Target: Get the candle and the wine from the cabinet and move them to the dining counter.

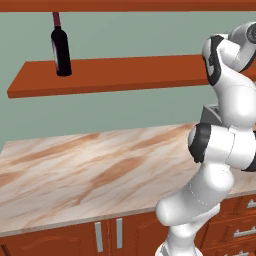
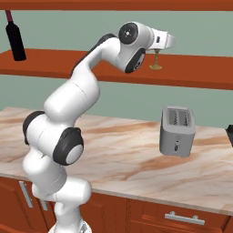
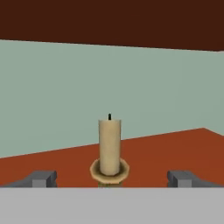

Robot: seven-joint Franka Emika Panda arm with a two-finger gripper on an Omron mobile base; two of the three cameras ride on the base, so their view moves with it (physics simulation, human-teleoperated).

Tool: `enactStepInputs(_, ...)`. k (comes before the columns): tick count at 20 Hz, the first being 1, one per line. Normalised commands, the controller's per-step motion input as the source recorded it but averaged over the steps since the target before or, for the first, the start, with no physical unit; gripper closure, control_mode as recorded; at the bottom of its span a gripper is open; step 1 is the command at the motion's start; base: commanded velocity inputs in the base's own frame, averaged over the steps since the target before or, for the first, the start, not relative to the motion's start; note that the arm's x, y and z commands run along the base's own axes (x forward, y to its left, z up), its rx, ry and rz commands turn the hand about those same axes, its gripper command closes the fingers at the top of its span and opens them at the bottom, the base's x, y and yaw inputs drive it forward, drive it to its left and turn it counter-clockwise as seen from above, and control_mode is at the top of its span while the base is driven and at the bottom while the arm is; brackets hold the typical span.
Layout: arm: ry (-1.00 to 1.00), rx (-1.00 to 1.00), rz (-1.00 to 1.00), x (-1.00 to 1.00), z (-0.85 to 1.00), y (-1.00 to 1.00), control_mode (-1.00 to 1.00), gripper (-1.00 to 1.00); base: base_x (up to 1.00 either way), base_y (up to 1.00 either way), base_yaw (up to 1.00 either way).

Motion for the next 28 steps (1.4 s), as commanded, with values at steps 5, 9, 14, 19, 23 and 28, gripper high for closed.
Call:
enactStepInputs(5,0.07,0.00,0.00,0.23,0.10,0.00,-1.00,-1.00,0.00,0.00,0.00)
enactStepInputs(9,0.06,0.00,0.00,0.14,0.03,0.00,-1.00,-1.00,0.00,0.00,0.00)
enactStepInputs(14,0.02,0.00,0.00,0.09,0.00,0.00,-1.00,-1.00,0.00,0.00,0.00)
enactStepInputs(19,0.00,0.00,0.00,0.10,0.00,0.00,-1.00,-1.00,0.00,0.00,0.00)
enactStepInputs(23,0.00,0.00,0.00,0.13,0.00,0.00,-1.00,-1.00,0.00,0.00,0.00)
enactStepInputs(28,0.00,0.00,0.00,0.09,0.00,-0.01,-1.00,-1.00,0.00,0.00,0.00)
